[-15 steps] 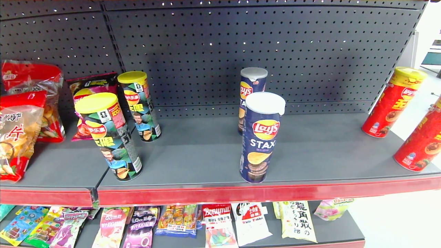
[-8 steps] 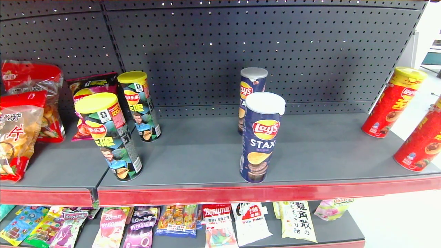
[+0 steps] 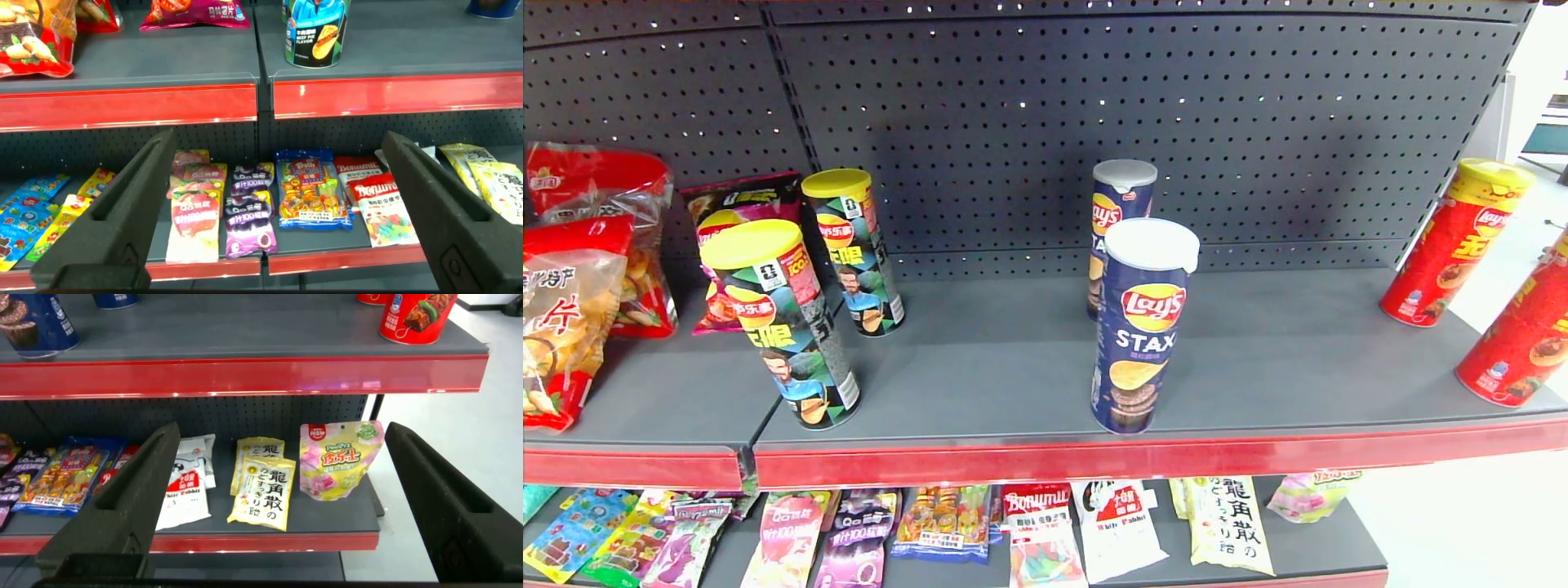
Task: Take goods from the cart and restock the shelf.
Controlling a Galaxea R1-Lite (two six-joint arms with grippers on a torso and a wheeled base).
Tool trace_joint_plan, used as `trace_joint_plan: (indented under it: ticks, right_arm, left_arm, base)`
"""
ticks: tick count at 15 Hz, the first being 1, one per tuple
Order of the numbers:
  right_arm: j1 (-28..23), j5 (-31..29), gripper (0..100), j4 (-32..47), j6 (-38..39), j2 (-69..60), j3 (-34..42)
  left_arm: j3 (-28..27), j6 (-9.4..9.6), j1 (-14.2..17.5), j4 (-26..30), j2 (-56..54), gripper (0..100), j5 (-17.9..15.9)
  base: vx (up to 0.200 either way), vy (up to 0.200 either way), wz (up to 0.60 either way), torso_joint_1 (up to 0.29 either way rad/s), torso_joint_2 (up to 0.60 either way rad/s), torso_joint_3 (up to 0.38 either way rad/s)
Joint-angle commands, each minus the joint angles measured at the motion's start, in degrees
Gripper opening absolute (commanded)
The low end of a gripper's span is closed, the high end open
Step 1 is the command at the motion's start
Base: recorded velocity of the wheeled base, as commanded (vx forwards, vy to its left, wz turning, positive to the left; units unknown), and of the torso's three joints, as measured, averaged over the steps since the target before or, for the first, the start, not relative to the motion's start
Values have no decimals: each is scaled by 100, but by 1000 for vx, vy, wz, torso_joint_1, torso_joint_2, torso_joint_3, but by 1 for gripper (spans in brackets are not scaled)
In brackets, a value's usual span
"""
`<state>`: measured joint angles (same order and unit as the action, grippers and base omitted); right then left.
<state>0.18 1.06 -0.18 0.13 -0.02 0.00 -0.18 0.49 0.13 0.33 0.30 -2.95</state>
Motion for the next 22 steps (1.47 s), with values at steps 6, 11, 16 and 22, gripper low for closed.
trace_joint_plan:
  ticks: [6, 11, 16, 22]
  right_arm:
    - [-1, -1, 100, -8, 13, 2, 0]
    - [-1, 8, 100, -8, 4, 2, 0]
    - [-1, 8, 100, 1, -5, 2, 0]
    - [-1, 8, 100, -8, -5, 2, 0]
  left_arm:
    - [1, 4, -31, 2, 75, 100, -13]
    - [1, 4, -13, 2, -4, 100, 23]
    - [1, 4, -5, 2, -4, 100, 23]
    - [1, -5, -13, 2, -4, 100, 23]
  base:
    - [0, 0, 0, 0, 0, 0]
    - [0, 0, 0, 0, 0, 0]
    - [0, -160, 0, 0, 1, 3]
    - [0, -67, 0, 3, 2, 1]
